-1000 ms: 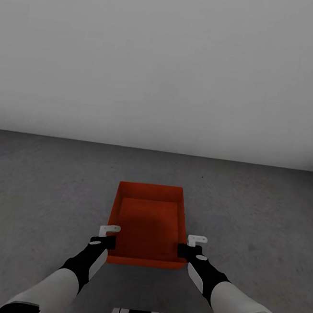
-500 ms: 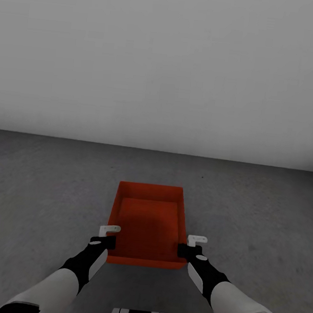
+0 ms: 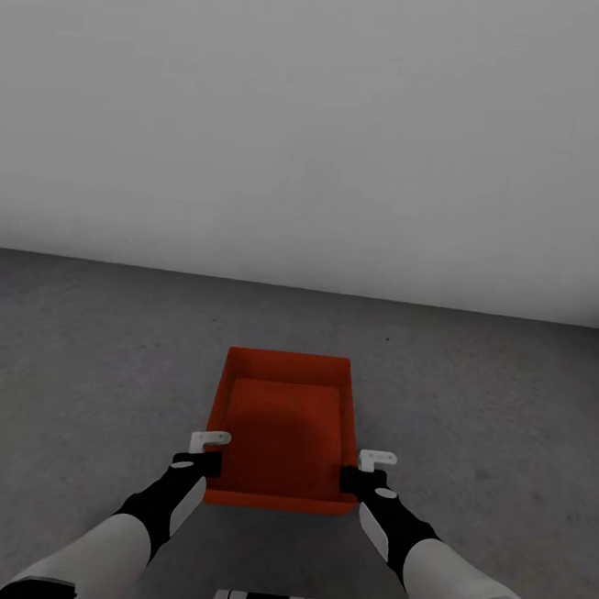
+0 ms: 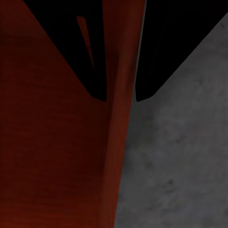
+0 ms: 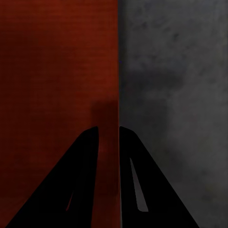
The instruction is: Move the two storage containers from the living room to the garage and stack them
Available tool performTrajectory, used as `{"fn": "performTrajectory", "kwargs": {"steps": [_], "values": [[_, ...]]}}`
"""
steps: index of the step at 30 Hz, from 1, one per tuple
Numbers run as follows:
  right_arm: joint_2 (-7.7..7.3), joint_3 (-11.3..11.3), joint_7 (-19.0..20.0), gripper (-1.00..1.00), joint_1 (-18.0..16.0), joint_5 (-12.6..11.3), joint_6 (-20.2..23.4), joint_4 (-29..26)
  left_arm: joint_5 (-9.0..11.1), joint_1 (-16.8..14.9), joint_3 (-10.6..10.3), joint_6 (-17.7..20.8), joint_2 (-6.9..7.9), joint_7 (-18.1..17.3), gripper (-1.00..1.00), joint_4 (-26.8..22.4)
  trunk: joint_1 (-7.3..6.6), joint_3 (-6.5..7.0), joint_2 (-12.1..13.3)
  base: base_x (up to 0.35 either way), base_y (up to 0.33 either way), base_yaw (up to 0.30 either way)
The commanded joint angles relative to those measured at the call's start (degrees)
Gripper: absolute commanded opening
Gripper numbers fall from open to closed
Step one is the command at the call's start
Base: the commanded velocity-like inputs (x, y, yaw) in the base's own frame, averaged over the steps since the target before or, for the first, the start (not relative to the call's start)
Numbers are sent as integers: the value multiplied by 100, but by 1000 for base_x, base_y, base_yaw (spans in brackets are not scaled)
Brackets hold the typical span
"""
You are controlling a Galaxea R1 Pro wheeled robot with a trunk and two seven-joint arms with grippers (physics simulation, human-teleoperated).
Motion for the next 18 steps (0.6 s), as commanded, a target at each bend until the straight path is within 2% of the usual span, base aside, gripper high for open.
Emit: {"fn": "performTrajectory", "kwargs": {"steps": [1, 13, 14, 15, 18], "values": [[-36, -83, -47, -100, 0, -67, -24, 19, -102, -4, 122, -19, 178, 236, -100, -36, -1, -4, -2, 0, 0, 0], [-36, -83, -47, -100, 0, -67, -8, 18, -101, -4, 124, -20, 179, 232, -100, -36, -1, -4, -2, 0, 0, 0], [-36, -83, -47, 100, 0, -67, -7, 19, -101, -4, 124, -17, 179, 232, -100, -36, -1, -4, -2, 0, 0, 0], [-36, -83, -47, 100, 0, -67, -5, 19, -101, -4, 126, -4, 179, 232, 100, -30, -1, -4, -2, 0, 0, 0], [-36, -83, -41, 100, 0, -67, 5, 20, -99, -4, 125, 19, 180, 232, 100, -23, -1, -4, -2, 0, 0, 0]]}}
